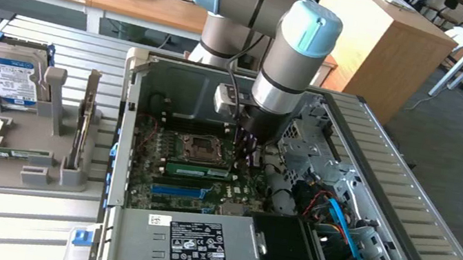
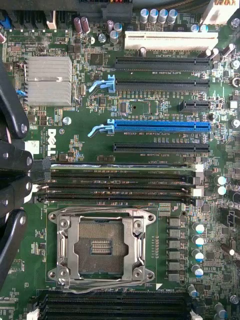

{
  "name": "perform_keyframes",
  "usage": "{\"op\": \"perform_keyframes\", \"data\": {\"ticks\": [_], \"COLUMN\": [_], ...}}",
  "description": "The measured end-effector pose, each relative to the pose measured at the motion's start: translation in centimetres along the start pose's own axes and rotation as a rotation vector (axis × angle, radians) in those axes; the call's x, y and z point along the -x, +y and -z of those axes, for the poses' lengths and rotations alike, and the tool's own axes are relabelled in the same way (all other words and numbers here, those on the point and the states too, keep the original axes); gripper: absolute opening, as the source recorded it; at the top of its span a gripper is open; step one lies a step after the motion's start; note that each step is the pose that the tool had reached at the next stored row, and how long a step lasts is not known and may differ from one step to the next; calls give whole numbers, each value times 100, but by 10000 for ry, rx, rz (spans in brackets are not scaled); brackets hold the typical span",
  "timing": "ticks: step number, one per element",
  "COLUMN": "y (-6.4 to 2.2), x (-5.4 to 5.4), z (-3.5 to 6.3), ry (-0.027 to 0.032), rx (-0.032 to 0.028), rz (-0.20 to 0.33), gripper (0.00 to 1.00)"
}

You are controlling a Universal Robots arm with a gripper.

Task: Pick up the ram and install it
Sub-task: 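Press down the ram until it locks into place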

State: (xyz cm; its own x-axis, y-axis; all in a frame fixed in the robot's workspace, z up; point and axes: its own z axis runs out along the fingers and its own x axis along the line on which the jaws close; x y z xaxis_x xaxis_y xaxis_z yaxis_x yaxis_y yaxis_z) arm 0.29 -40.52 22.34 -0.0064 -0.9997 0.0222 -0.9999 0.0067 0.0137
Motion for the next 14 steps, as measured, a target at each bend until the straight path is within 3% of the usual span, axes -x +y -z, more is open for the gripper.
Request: {"op": "perform_keyframes", "data": {"ticks": [14], "y": [1], "x": [1], "z": [6], "ry": [-13], "rx": [1], "rz": [-1], "gripper": [10]}}
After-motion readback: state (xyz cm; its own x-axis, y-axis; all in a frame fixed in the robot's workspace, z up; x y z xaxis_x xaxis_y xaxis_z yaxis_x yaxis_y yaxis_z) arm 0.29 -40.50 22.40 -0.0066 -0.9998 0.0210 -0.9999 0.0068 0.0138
